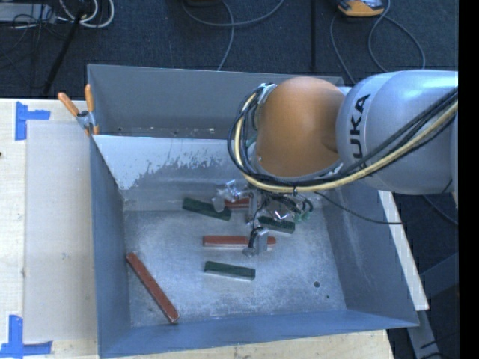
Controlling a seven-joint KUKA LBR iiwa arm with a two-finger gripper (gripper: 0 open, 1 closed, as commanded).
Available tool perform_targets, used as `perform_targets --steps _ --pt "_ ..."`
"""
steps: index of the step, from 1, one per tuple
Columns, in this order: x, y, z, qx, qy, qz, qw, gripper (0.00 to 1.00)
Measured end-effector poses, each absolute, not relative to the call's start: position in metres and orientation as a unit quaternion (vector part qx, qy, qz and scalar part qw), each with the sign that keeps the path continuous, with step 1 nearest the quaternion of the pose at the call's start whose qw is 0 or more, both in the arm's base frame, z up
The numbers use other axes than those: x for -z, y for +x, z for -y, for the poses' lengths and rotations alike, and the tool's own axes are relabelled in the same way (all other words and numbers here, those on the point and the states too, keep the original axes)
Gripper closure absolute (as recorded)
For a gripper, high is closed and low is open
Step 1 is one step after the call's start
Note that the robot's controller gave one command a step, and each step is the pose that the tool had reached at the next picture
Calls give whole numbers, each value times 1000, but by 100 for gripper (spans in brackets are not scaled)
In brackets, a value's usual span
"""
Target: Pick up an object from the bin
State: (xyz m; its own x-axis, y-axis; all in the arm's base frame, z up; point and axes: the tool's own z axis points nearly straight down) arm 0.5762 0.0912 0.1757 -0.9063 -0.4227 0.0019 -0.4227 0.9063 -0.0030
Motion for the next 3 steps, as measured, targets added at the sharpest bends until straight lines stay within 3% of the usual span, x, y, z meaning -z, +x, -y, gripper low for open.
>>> perform_targets --steps 1,2,3 --pt "-67 611 -26 0 219 976 -2 0" --pt "-74 613 -28 0 219 976 -5 100" --pt "-70 611 -27 0 219 976 -1 0"
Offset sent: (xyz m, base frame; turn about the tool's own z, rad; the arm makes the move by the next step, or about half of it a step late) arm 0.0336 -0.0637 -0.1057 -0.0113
